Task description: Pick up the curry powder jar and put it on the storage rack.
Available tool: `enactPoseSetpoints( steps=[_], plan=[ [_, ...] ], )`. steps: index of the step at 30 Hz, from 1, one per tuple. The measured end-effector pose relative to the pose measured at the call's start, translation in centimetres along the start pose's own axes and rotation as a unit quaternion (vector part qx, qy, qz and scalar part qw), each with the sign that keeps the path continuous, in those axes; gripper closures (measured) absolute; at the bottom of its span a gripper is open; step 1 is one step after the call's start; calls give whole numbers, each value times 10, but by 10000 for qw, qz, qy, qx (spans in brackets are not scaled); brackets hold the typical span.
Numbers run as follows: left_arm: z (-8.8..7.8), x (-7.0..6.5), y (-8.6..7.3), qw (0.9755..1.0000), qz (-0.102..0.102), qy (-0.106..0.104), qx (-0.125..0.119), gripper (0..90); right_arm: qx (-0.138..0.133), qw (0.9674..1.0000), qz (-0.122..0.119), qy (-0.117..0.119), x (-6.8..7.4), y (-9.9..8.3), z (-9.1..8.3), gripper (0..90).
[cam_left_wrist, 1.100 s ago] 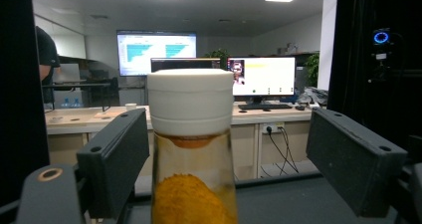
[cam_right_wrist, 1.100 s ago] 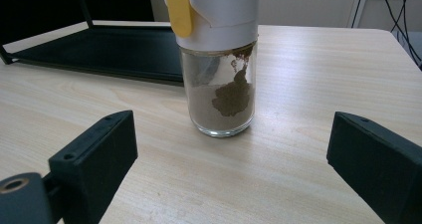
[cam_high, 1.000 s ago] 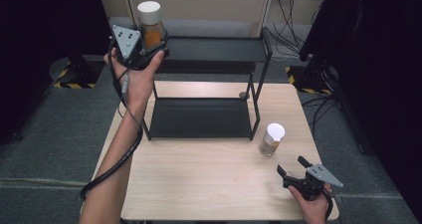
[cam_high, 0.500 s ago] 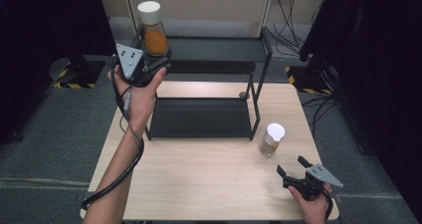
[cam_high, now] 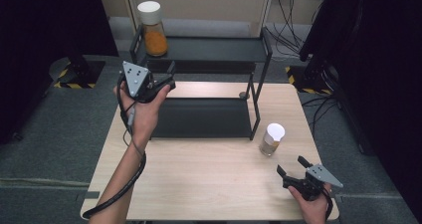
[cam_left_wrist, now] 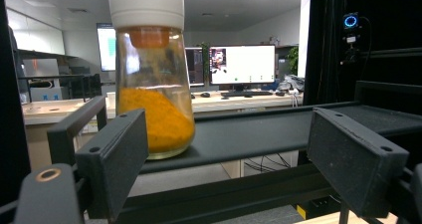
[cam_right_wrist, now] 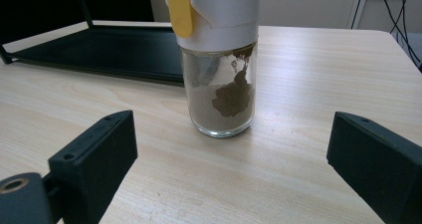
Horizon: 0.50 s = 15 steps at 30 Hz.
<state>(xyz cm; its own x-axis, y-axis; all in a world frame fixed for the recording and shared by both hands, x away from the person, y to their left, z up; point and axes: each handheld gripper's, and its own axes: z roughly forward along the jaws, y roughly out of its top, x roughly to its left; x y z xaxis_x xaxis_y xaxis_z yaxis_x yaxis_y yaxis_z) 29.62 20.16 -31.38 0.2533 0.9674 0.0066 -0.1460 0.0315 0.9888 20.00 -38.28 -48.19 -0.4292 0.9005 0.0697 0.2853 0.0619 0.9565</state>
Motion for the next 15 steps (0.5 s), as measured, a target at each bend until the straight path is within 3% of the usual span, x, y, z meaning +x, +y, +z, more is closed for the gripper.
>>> enactPoseSetpoints(
  steps=[15],
  plan=[
    [-19,-4,-29,10000,-26,-41,71,159,2,10000,-9,3,0,0,0,60]
  ],
)
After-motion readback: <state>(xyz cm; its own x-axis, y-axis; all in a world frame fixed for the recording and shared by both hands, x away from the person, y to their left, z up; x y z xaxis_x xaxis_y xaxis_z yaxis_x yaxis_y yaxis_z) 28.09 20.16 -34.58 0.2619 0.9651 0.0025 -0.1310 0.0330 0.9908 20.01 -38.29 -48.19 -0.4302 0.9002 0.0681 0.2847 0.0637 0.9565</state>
